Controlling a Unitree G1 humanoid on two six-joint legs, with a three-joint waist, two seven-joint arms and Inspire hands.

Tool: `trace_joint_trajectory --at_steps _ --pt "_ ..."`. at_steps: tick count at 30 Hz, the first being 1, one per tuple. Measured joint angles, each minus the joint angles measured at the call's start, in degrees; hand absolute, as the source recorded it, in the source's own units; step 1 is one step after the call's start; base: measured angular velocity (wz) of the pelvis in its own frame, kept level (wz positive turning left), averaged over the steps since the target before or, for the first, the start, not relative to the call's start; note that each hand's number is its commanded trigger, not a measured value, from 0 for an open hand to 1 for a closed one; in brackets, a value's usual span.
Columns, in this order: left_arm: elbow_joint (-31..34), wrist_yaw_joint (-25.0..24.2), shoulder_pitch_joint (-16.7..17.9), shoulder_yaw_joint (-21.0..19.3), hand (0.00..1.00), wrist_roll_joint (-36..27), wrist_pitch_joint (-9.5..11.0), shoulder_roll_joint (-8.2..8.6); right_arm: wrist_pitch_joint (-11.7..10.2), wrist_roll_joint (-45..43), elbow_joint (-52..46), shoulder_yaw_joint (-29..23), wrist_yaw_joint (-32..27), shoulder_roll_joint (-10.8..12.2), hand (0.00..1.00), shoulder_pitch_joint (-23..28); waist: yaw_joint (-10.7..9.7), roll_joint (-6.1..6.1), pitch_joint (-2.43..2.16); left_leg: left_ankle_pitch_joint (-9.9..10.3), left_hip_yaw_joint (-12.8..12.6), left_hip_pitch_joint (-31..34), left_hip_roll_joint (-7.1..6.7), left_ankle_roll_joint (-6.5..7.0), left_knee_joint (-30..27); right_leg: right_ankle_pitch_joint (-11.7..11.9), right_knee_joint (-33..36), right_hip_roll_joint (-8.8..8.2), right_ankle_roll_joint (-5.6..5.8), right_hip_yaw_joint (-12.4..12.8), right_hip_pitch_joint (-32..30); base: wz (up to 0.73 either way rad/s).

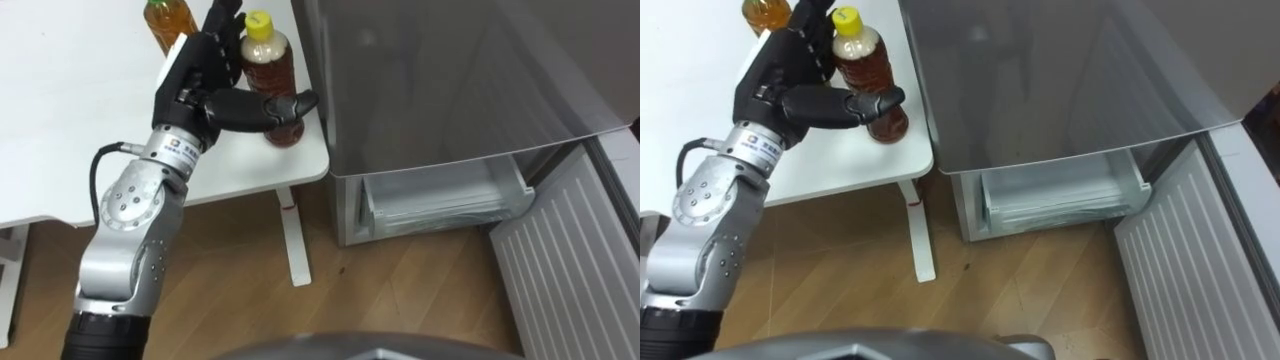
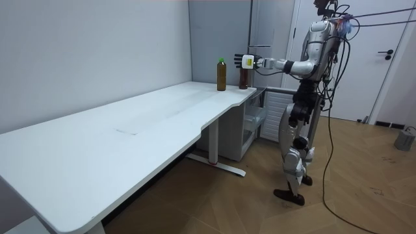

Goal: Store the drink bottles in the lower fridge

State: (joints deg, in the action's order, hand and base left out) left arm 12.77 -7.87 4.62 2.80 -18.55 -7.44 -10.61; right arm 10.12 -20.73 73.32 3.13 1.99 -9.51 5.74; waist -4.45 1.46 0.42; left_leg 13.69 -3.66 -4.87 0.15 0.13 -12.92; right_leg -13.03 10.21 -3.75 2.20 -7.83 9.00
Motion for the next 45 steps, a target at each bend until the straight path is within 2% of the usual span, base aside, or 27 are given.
trace_joint_trajectory --at_steps 10,20,21,22,23,24,34,45 --pt "-0.07 0.92 -0.65 -0.49 0.0 0.06 -0.24 0.55 0.04 -0.07 -0.23 0.0 -0.76 0.3 0.0 0.64 -0.54 -0.81 0.52 -0.01 -0.88 -0.62 0.06 -0.01 -0.18 0.0 0.44 -0.03 0.0 0.7 0.01 -0.04" --pt "-0.98 1.36 -0.69 -0.48 0.0 0.04 -0.9 0.55 0.98 -0.17 -0.31 0.06 -0.95 0.32 0.0 1.1 -0.68 -0.37 0.22 0.0 -1.07 -0.78 0.2 0.0 -0.28 0.02 0.51 0.18 -0.05 1.34 -0.04 -0.01" --pt "-0.98 1.35 -0.69 -0.48 0.02 0.06 -0.98 0.55 1.35 -0.2 -0.3 0.03 -0.53 0.32 0.0 1.15 -0.74 -0.34 0.2 0.0 -1.09 -0.81 0.2 0.0 -0.27 0.02 0.44 0.19 -0.06 1.37 -0.03 0.0" --pt "-0.98 1.34 -0.69 -0.49 0.51 0.06 -1.02 0.55 1.72 -0.23 -0.31 0.06 -0.31 0.32 0.0 1.15 -0.81 -0.33 0.19 0.0 -1.13 -0.78 0.2 0.0 -0.29 0.02 0.44 0.19 -0.06 1.4 -0.06 0.0" --pt "-0.98 1.28 -0.7 -0.49 0.58 0.05 -1.04 0.54 1.88 -0.22 -0.32 0.05 -0.23 0.32 0.0 1.16 -0.82 -0.32 0.19 0.0 -1.2 -0.77 0.21 0.0 -0.32 0.02 0.44 0.19 -0.06 1.45 -0.1 0.0" --pt "-0.98 1.09 -0.7 -0.49 0.98 0.05 -1.12 0.54 2.03 -0.23 -0.32 0.03 -0.08 0.32 0.0 1.16 -0.82 -0.35 0.15 0.0 -1.29 -0.83 0.22 0.0 -0.38 0.02 0.46 0.19 -0.06 1.55 -0.2 0.0" --pt "-1.04 0.83 -1.09 -0.3 1.0 0.08 -1.39 0.56 2.01 -0.3 -0.54 0.0 -0.58 0.34 0.0 0.93 -1.62 -1.02 -0.17 0.0 -1.42 -0.87 0.23 0.0 -0.51 0.07 0.56 0.15 -0.11 1.61 0.0 0.0" --pt "-1.57 -0.72 -1.14 -0.09 1.0 0.01 -2.24 0.63 2.48 -0.27 -1.12 -0.03 -0.61 0.37 0.0 1.07 -1.75 -1.44 -0.11 0.01 -1.53 -0.4 0.48 -0.01 -0.69 0.19 0.76 0.32 -0.29 1.64 -0.04 0.0"
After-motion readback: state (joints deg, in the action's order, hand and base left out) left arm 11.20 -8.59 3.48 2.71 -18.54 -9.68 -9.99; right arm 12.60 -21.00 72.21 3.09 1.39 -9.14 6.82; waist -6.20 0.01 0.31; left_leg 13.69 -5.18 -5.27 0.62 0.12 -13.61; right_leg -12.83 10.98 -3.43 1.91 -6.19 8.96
